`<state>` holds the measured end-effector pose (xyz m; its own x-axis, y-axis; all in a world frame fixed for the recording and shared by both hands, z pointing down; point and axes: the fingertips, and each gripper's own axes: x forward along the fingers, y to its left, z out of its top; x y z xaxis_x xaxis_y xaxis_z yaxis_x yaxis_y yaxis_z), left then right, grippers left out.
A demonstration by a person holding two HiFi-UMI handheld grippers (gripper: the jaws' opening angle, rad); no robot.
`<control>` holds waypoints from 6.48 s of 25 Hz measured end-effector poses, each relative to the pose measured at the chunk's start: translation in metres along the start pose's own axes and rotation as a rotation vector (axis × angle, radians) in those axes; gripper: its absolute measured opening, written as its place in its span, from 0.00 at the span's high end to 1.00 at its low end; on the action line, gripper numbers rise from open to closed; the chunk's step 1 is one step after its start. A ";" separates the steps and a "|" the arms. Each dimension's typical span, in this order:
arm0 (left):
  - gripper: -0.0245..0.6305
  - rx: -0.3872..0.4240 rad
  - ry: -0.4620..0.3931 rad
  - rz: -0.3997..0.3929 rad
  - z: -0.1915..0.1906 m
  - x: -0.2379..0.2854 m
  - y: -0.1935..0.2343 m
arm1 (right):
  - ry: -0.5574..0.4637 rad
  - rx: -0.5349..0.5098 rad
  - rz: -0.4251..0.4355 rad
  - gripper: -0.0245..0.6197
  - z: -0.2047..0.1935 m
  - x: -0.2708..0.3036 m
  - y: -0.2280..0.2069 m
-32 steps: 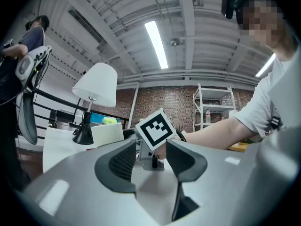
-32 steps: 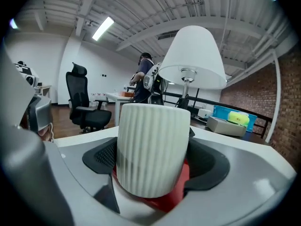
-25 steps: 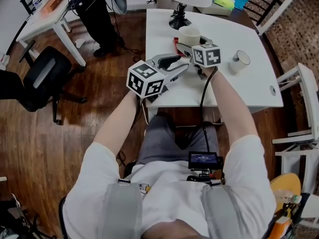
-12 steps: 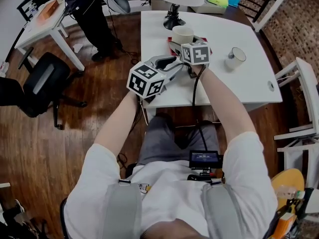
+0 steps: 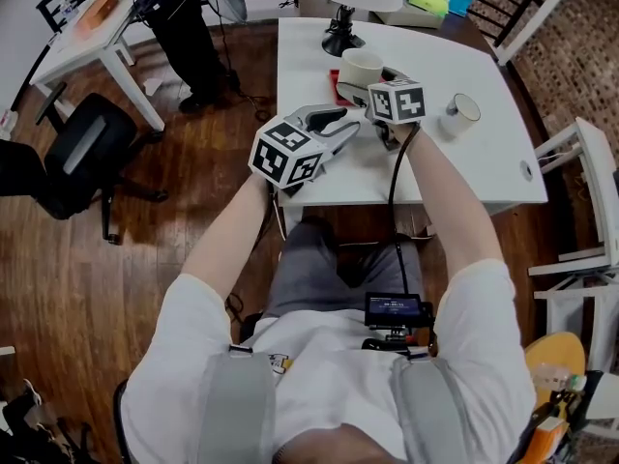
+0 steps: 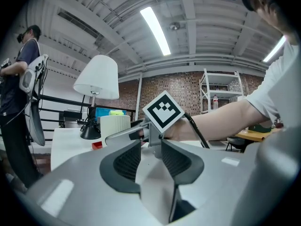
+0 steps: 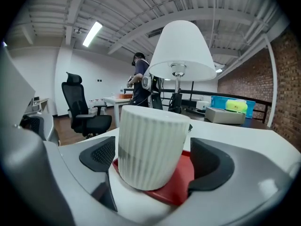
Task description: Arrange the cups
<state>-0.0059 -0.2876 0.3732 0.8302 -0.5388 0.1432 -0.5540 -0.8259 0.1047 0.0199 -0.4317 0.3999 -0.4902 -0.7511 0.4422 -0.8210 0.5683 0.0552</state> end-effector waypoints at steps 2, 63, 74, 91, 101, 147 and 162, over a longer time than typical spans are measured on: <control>0.75 -0.003 -0.006 -0.002 0.001 -0.001 0.000 | 0.002 -0.004 0.005 0.21 0.009 0.002 0.001; 0.96 0.010 0.016 0.049 -0.001 0.010 0.006 | -0.197 0.067 0.021 0.90 -0.048 -0.132 -0.017; 0.96 -0.007 0.045 0.032 -0.008 0.022 -0.002 | -0.198 0.166 0.017 0.96 -0.070 -0.153 -0.026; 0.96 0.009 0.033 0.053 0.005 0.030 -0.004 | -0.166 0.185 0.014 0.96 -0.066 -0.152 -0.035; 0.96 0.008 0.030 0.052 0.006 0.030 -0.004 | -0.166 0.185 0.010 0.96 -0.065 -0.152 -0.036; 0.96 0.030 0.041 -0.115 0.004 0.091 -0.065 | 0.367 -0.359 0.144 0.21 -0.082 -0.158 -0.129; 0.93 0.026 0.050 -0.108 0.004 0.108 -0.065 | 0.334 -0.204 -0.009 0.29 -0.089 -0.149 -0.132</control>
<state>0.1204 -0.2930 0.3776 0.8803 -0.4382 0.1818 -0.4595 -0.8829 0.0967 0.2274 -0.3651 0.4065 -0.3336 -0.6248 0.7059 -0.7330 0.6428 0.2226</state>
